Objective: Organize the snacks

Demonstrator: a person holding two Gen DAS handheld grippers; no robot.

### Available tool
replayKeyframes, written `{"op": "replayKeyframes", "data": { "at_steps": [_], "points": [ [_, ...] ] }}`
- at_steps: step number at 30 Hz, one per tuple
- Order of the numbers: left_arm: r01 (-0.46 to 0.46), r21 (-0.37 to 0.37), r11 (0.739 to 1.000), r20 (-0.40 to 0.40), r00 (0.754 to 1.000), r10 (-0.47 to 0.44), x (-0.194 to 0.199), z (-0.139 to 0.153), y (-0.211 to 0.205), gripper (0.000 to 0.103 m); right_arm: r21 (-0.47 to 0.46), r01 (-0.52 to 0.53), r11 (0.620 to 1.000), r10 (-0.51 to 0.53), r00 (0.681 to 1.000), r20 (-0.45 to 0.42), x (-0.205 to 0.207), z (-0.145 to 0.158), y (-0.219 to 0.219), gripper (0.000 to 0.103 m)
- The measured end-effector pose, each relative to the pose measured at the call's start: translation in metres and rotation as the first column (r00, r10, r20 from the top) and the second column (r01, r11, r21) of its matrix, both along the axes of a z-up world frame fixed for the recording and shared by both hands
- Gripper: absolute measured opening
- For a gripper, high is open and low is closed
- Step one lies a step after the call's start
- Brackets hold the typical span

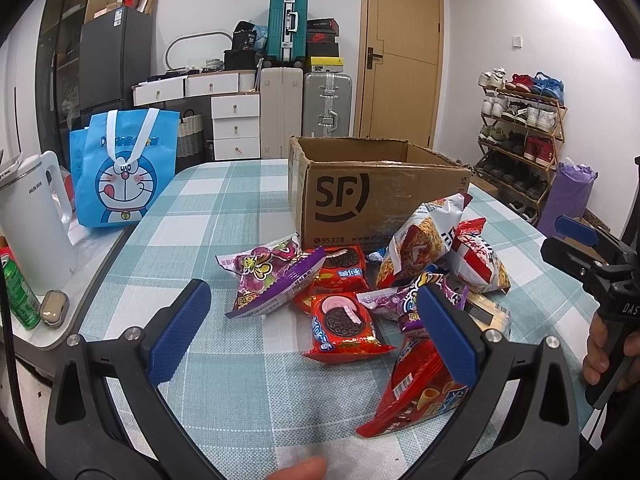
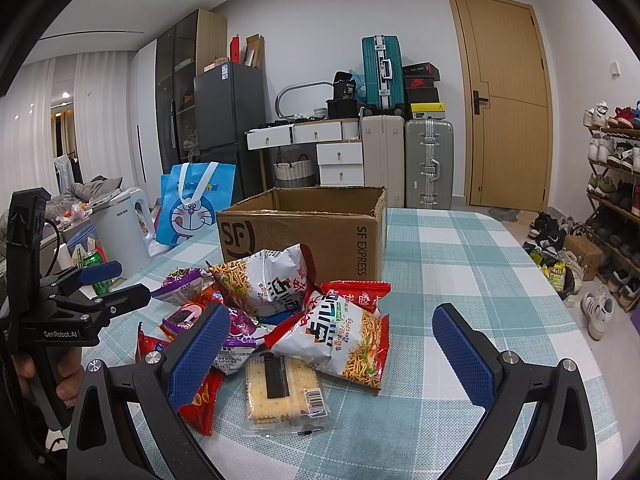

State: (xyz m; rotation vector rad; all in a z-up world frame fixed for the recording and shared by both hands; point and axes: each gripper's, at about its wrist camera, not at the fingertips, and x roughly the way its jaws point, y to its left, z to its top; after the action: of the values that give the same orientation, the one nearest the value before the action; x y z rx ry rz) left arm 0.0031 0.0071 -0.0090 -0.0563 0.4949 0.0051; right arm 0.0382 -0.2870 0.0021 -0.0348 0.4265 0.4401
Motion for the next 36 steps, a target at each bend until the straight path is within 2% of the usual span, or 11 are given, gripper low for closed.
{"op": "replayKeyframes", "data": {
  "at_steps": [5,36],
  "points": [
    [0.001,-0.01,1.0,-0.008,1.0,-0.002,0.002,0.003,0.001,0.102,0.0,0.0,1.0,0.0,1.0,-0.001,0.0,0.0,0.0,0.103],
    [0.077,0.064,0.995,0.018,0.997,-0.079,-0.006,0.009,-0.019,0.102,0.0,-0.002,1.0,0.002,1.0,-0.003,0.0,0.0,0.0,0.103]
  ]
}}
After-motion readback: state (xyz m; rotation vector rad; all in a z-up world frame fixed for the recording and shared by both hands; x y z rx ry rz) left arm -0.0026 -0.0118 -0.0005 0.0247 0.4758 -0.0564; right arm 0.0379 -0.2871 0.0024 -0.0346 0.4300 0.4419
